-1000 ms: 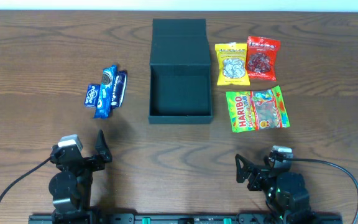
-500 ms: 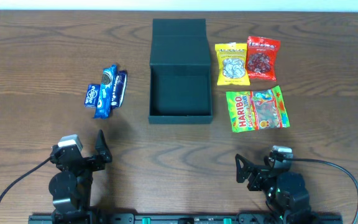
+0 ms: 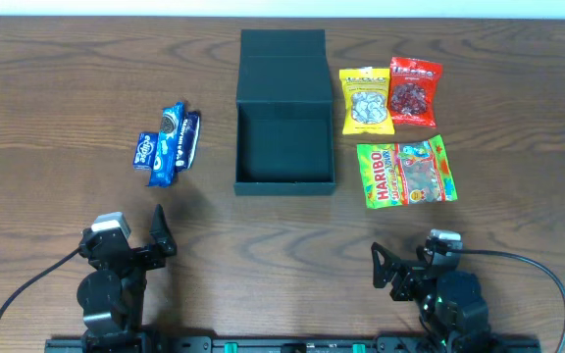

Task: Pack container

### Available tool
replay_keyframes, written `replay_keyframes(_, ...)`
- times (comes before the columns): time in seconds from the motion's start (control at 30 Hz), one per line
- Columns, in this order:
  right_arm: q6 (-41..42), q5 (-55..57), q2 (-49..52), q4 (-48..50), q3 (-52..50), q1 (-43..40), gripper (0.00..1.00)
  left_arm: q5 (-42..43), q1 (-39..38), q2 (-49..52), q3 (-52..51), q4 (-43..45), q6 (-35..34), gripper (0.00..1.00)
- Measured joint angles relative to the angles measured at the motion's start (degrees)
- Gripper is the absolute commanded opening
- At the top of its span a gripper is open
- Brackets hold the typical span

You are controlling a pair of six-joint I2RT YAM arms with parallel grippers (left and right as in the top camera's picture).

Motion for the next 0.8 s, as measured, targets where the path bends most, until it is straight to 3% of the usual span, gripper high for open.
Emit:
replay_keyframes(0.17,1.92,-1.14,-0.04,11.96,-0.35,0.0,0.99,0.0,0.0,0.0,0.0,0.0,0.0,0.95)
replay_keyframes(0.37,7.72,-8.72,-0.09,14.14,-0.44,0.0,0.99,0.0,0.0,0.0,0.0,0.0,0.0,0.95)
replay_keyframes(0.57,7.08,-11.65,1.42,17.55,-0.42,0.0,0.99,0.0,0.0,0.0,0.0,0.0,0.0,0.95)
replay_keyframes(0.7,4.07,-10.25,11.06,17.31,2.19,-0.11,0.99,0.0,0.0,0.0,0.0,0.0,0.0,0.95)
replay_keyframes(0.8,-0.63,-7.91,24.81,15.65,10.21,-0.11,0.99,0.0,0.0,-0.04,0.0,0.07,0.0,0.95)
